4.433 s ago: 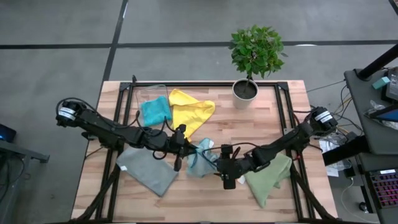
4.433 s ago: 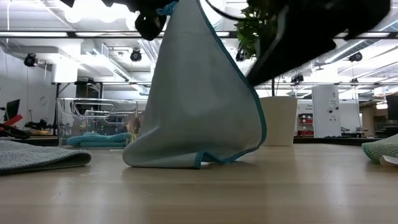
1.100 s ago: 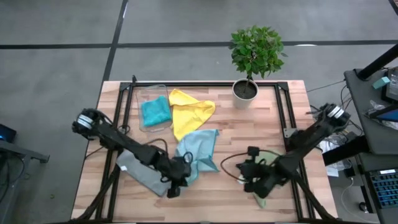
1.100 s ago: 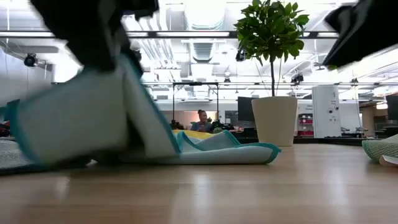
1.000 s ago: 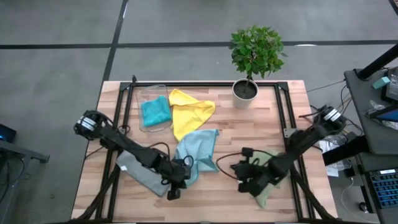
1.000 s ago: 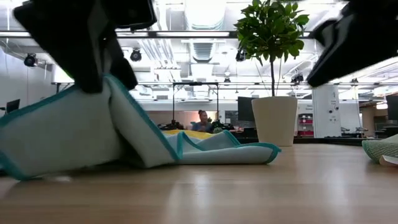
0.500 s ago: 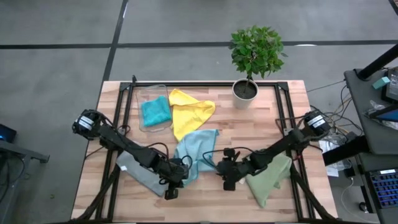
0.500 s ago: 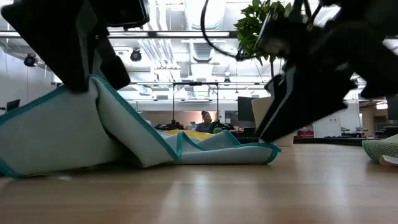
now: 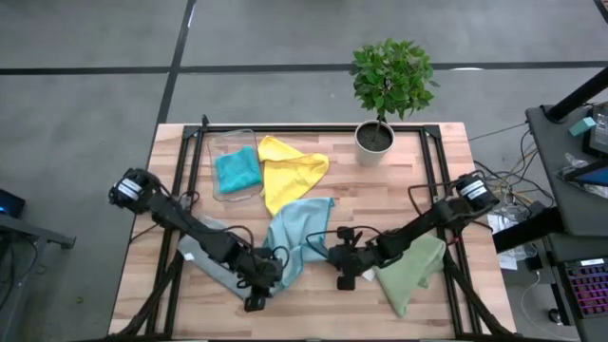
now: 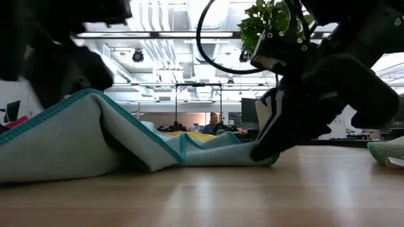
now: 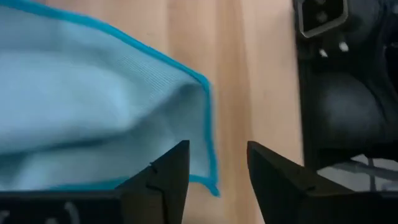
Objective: Fold microfiber towels
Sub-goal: Fold the light blue microfiber towel
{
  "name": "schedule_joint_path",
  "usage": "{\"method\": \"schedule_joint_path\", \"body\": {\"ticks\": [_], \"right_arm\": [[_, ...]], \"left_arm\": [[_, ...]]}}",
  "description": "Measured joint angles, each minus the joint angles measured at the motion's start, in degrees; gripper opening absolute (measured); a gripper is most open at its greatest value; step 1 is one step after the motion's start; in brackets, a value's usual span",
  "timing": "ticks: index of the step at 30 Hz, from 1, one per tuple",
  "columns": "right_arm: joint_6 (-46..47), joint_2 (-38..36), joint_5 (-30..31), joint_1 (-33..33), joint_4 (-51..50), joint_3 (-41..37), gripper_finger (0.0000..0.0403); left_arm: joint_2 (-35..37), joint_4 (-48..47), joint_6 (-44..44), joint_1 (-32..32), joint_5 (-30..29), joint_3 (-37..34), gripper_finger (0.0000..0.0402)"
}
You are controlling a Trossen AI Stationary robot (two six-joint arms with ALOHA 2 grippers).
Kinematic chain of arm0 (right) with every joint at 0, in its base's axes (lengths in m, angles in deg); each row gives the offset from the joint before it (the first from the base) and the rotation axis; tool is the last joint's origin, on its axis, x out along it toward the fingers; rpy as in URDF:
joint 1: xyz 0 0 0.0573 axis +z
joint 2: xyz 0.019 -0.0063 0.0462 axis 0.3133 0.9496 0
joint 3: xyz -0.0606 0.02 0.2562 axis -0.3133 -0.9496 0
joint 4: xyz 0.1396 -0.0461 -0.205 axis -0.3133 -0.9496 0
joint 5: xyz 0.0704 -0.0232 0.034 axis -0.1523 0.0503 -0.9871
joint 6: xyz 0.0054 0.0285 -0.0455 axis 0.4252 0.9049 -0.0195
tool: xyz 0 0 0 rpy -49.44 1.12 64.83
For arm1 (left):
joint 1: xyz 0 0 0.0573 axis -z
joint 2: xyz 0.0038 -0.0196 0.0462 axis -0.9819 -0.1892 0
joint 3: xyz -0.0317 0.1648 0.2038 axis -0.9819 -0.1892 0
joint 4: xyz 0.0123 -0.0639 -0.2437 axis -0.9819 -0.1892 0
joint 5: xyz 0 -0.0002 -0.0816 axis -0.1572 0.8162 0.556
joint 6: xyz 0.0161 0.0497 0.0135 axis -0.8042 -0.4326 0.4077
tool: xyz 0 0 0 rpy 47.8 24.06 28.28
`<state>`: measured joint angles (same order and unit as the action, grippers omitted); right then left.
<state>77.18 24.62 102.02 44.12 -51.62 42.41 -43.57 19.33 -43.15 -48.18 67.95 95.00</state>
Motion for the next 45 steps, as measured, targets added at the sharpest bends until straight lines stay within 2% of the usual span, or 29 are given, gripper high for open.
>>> {"method": "schedule_joint_path", "body": {"ticks": [2,10,21,25,29,32,36,39,42,45], "right_arm": [[-0.2,-1.0,0.0,0.2,-0.1,0.0,0.0015],[-0.1,-4.6,-0.1,1.8,-1.5,0.0,0.0009],[1.4,-5.1,-1.4,3.6,-4.5,0.0,0.0009],[2.0,-5.1,-4.0,4.3,-4.2,0.0,0.001],[3.9,-5.1,-5.1,4.4,-4.4,0.0,0.0016],[3.9,-5.1,-7.3,4.4,-5.2,0.0,0.002],[4.0,-5.9,-10.4,5.0,-9.8,0.0,0.0011],[4.5,-7.6,-10.7,5.8,-15.8,0.0,0.0009],[7.2,-9.5,-10.6,6.3,-21.9,0.0,0.0009],[7.8,-11.4,-10.5,7.1,-23.7,0.0,0.0009]], "left_arm": [[-0.2,0.0,1.7,1.5,-0.9,0.0,0.0145],[-3.2,0.2,8.1,5.7,-10.7,0.4,0.0145],[-11.7,3.8,10.1,5.8,-12.7,3.6,0.0141],[-13.1,4.1,12.1,5.9,-14.9,3.9,0.01],[-13.1,3.6,12.1,5.9,-16.2,3.7,0.0017],[-12.8,3.6,10.1,5.8,-14.9,3.6,0.0005],[-10.8,1.2,5.0,6.1,-7.7,3.4,0.0001],[-8.2,-1.8,3.4,6.8,-4.8,3.4,0.0],[-5.7,-5.0,3.3,6.8,-4.4,3.4,0.0],[-3.6,-5.1,3.0,6.7,-4.4,3.4,0.0]]}}
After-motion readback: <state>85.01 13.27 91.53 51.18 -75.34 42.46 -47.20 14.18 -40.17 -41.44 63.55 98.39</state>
